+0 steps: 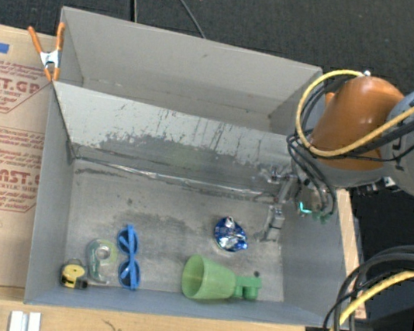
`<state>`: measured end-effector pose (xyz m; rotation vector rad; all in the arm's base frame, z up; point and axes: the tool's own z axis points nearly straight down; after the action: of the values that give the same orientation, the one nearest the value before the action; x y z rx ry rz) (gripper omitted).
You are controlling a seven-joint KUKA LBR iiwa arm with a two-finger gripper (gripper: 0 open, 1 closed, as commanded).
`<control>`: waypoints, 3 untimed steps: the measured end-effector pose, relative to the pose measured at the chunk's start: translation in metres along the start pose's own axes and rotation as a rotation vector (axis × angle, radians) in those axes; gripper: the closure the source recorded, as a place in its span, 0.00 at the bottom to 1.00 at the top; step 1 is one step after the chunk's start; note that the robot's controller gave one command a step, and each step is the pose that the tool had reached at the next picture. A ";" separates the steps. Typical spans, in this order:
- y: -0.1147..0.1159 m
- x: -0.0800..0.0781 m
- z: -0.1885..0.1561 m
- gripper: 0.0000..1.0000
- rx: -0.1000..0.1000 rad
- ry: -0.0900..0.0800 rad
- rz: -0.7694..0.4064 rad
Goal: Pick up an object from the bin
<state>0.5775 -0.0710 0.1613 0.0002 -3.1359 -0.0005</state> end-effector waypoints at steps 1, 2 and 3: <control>0.035 0.043 0.096 0.00 -0.002 -0.002 0.017; 0.034 0.041 0.092 1.00 0.000 -0.007 0.017; 0.034 0.041 0.092 0.00 0.000 -0.006 0.017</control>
Offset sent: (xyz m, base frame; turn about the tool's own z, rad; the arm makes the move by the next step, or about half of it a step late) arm -0.0421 0.0331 -0.0913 0.0185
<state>0.5356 -0.0367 0.0695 -0.0264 -3.1423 -0.0005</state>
